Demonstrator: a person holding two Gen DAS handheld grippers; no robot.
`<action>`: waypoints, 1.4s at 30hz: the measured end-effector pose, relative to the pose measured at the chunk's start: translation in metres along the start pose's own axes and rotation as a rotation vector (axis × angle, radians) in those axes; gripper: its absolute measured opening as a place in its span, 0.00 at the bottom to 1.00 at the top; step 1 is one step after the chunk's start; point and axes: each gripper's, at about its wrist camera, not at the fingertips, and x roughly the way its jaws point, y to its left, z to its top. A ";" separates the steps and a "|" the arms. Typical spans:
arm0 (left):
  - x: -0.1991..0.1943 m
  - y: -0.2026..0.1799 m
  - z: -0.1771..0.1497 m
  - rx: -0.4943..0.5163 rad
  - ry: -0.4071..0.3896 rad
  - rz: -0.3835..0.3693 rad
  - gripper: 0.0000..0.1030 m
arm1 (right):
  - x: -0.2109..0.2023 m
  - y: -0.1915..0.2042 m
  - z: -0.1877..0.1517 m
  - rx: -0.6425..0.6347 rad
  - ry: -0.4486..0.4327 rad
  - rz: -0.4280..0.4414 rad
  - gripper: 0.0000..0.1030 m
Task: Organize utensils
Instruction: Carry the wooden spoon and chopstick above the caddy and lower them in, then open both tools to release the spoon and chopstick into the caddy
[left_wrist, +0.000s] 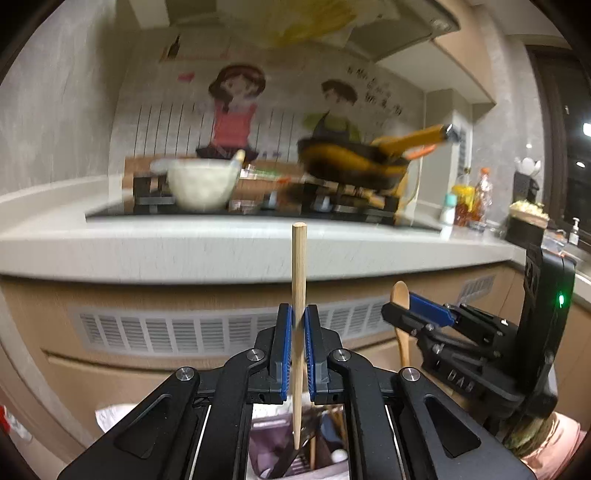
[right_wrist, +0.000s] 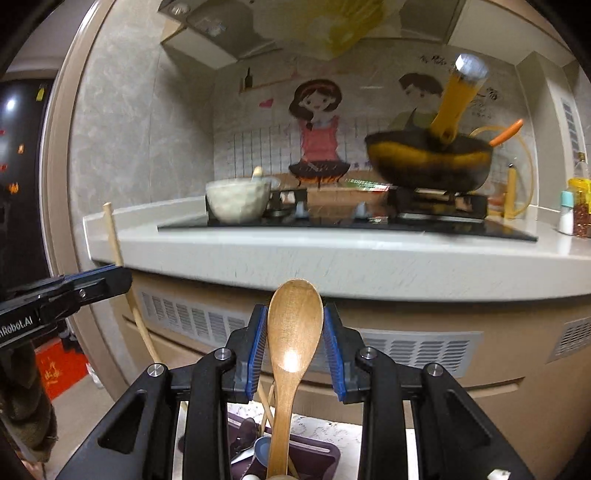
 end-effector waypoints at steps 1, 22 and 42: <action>0.010 0.004 -0.007 -0.014 0.025 -0.005 0.07 | 0.008 0.002 -0.009 -0.006 0.014 0.002 0.28; 0.066 0.017 -0.125 -0.133 0.321 0.030 0.24 | 0.051 -0.006 -0.130 0.104 0.350 -0.033 0.50; -0.151 -0.062 -0.206 -0.072 0.076 0.250 1.00 | -0.178 0.028 -0.173 0.137 0.248 -0.099 0.92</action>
